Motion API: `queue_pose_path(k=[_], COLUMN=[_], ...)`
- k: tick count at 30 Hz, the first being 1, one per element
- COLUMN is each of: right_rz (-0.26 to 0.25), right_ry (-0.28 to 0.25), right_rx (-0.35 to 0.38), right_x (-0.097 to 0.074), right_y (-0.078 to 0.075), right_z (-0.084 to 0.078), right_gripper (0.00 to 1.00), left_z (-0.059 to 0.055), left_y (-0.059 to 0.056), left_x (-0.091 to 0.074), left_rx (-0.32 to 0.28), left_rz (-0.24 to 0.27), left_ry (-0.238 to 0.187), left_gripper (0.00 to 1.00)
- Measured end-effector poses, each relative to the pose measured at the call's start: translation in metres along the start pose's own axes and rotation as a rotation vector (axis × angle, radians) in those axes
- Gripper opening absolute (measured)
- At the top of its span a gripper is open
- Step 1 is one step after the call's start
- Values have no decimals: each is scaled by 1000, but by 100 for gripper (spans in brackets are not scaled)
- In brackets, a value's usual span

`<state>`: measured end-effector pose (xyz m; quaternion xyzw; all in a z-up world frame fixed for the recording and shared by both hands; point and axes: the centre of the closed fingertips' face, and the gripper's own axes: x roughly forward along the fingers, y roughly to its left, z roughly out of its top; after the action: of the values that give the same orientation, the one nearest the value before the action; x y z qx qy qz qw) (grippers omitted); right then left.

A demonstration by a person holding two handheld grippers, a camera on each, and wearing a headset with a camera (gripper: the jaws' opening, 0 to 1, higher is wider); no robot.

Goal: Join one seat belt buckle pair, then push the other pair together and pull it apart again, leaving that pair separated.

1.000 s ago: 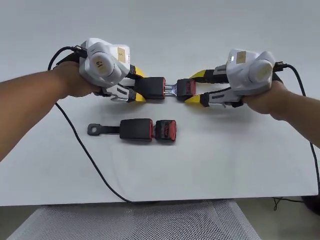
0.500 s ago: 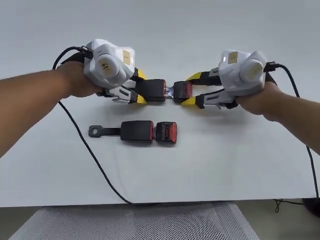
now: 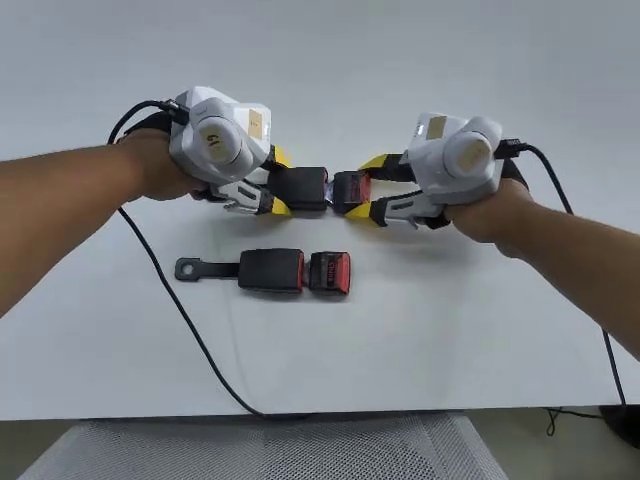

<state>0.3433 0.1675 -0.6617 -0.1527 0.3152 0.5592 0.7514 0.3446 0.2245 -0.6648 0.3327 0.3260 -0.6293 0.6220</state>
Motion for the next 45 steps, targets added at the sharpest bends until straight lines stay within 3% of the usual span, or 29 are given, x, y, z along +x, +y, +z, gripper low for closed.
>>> queue_pose_path(k=[8,22,27,38,45], right_rz=[-19,-30,-61,-79,-72], right_ry=[45,60,65,71,78], right_rx=[-4,-13,-8,-10,-19], right_x=[1,2,3,1,0], right_y=[1,-2,-3,-3,-4], right_z=[1,-1,-1,-1,-2], right_gripper=[33,33,34,34,35], left_z=[0,-1,-1,0,0], left_y=[1,1,1,2,1], left_x=[0,0,0,-1,-1], left_rx=[4,8,0,-2,-5], left_rz=[-2,-10,-7,-8,-7], left_ry=[8,13,9,10,17], left_gripper=[33,33,33,33,33])
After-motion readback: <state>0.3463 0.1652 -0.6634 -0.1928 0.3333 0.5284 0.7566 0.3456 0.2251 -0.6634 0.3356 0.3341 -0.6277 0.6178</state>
